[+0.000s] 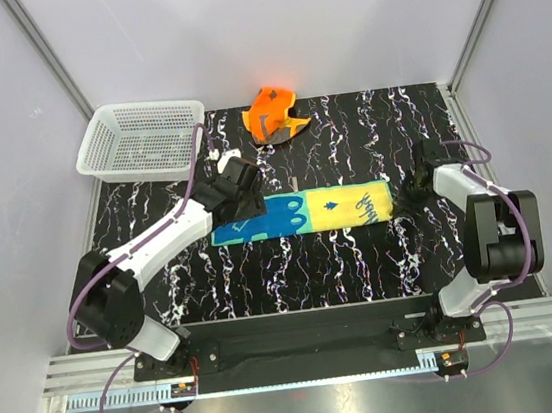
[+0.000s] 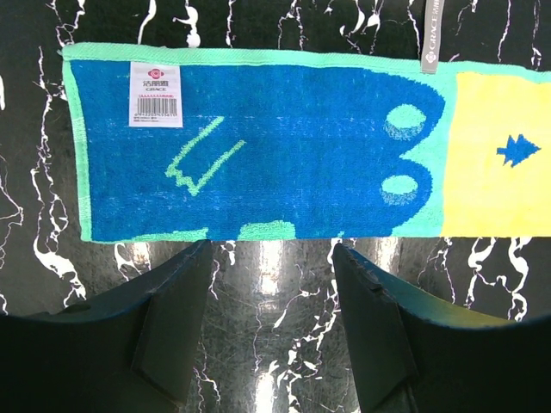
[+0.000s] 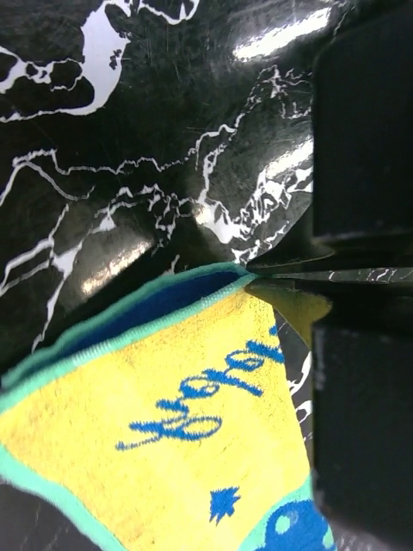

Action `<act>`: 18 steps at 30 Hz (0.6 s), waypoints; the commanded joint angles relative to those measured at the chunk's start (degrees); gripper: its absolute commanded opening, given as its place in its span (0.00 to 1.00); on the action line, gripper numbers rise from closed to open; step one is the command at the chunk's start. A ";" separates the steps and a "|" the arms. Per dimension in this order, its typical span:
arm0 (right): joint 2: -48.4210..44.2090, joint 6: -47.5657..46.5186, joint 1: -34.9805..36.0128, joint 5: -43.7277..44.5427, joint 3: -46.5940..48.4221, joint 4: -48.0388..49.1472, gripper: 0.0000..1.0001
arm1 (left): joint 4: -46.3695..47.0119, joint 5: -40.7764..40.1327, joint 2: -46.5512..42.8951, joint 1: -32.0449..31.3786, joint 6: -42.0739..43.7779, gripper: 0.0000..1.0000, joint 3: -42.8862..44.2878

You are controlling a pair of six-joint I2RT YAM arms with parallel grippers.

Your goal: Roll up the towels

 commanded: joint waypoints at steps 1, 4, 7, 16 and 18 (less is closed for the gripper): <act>-2.97 -2.51 2.69 5.42 4.63 -4.72 0.00 | 2.40 -1.46 0.01 -0.56 -0.13 0.63 0.17; -3.24 -3.21 7.78 10.34 7.18 -8.33 0.00 | 3.19 -1.29 -0.07 -0.83 0.13 0.63 -0.62; -2.54 -3.92 11.92 13.95 9.38 -11.58 0.00 | 4.15 -0.94 -0.25 -0.83 0.13 0.63 -1.67; 2.64 -5.94 23.59 24.86 15.97 -20.20 0.00 | 6.62 -0.67 -0.95 -0.83 0.04 0.63 -4.58; 4.14 -6.29 25.80 25.91 17.37 -20.91 0.00 | 6.88 -0.67 -0.95 -0.83 0.13 0.63 -4.75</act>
